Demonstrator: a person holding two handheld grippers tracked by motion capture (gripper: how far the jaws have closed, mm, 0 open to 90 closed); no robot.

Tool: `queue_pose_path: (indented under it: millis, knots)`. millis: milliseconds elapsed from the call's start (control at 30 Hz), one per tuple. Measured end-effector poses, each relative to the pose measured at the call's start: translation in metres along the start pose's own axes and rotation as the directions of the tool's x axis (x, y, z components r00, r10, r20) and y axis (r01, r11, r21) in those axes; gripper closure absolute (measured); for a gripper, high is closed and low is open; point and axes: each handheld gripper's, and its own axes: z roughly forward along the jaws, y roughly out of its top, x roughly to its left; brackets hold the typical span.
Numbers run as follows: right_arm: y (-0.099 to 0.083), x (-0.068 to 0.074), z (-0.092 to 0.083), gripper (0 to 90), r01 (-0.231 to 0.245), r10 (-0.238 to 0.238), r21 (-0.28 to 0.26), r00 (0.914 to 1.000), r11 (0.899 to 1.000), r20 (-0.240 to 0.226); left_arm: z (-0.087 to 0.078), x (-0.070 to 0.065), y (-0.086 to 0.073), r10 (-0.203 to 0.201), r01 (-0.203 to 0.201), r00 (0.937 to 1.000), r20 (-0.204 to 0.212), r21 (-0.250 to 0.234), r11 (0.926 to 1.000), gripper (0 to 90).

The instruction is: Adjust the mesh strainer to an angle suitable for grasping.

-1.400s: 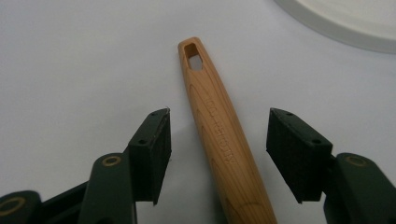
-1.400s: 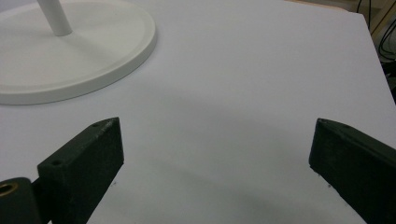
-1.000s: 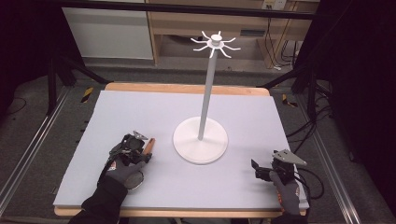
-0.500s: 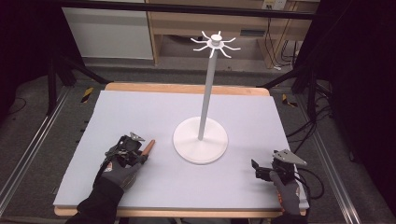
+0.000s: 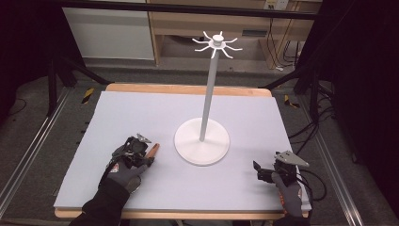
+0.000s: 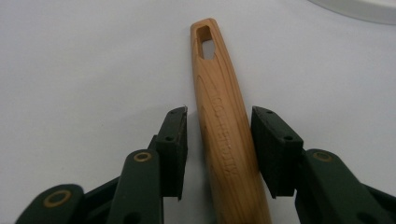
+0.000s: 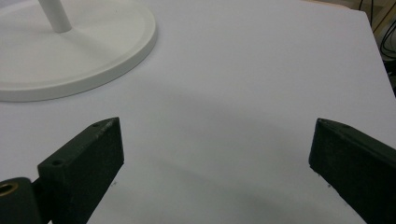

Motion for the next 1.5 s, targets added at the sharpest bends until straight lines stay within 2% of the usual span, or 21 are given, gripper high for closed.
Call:
queue_pose_path:
  millis: [200, 400, 667, 833, 900, 1033, 1100, 1133, 1300, 1333, 1433, 1500]
  knots:
    - [0.000, 0.000, 0.000, 3.5, 0.000, 0.000, 0.002, 1.0000, 1.000, -0.001, 0.001, 0.002, 0.002, -0.011, 0.010, 0.9998, 0.014, 0.017, 0.9998, 56.7]
    - [0.000, 0.000, 0.000, 3.5, -0.002, 0.002, 0.001, 1.0000, 1.000, -0.001, 0.000, 0.001, 0.005, -0.007, 0.006, 1.0000, 0.007, 0.038, 0.9992, 61.9]
    - [0.000, 0.000, 0.000, 3.5, 0.002, -0.002, 0.006, 1.0000, 1.000, -0.002, -0.001, 0.008, 0.008, -0.051, 0.049, 0.9985, 0.020, 0.069, 0.9964, 67.9]
    - [0.000, 0.000, 0.001, 3.6, 0.001, -0.001, 0.009, 1.0000, 1.000, -0.007, -0.002, 0.011, 0.008, -0.072, 0.070, 0.9968, 0.034, 0.060, 0.9958, 69.0]
    - [-0.001, 0.000, 0.001, 3.5, 0.003, -0.002, 0.011, 1.0000, 1.000, -0.006, -0.002, 0.011, 0.007, -0.060, 0.058, 0.9976, 0.036, 0.053, 0.9969, 70.4]
    - [-0.001, 0.000, 0.001, 3.6, -0.003, 0.003, 0.011, 1.0000, 1.000, -0.007, -0.008, 0.013, 0.005, -0.062, 0.061, 0.9969, 0.048, 0.009, 0.9981, 70.5]
    - [-0.001, 0.000, 0.001, 3.6, 0.007, -0.007, 0.009, 1.0000, 1.000, -0.003, -0.011, 0.014, 0.005, -0.056, 0.056, 0.9971, 0.052, 0.007, 0.9984, 70.5]
    - [-0.001, 0.000, 0.001, 3.6, 0.008, -0.008, 0.010, 1.0000, 1.000, -0.004, -0.015, 0.013, 0.005, -0.055, 0.056, 0.9973, 0.049, -0.018, 0.9983, 70.5]
    - [-0.001, 0.000, 0.001, 3.6, -0.001, 0.001, 0.010, 1.0000, 1.000, -0.006, -0.025, 0.009, 0.006, -0.045, 0.048, 0.9973, 0.058, -0.052, 0.9975, 70.6]
    - [0.000, 0.000, 0.001, 3.6, 0.001, -0.001, 0.006, 1.0000, 1.000, -0.003, -0.031, 0.006, 0.007, -0.039, 0.043, 0.9975, 0.058, -0.080, 0.9958, 70.5]
    - [0.000, 0.000, 0.000, 3.6, -0.003, 0.003, 0.007, 1.0000, 1.000, -0.006, -0.038, 0.004, 0.007, -0.031, 0.038, 0.9976, 0.062, -0.104, 0.9939, 70.5]
    - [0.000, 0.000, 0.000, 3.6, -0.004, 0.004, 0.007, 1.0000, 1.000, -0.007, -0.049, 0.003, 0.006, -0.031, 0.041, 0.9973, 0.067, -0.150, 0.9879, 70.6]
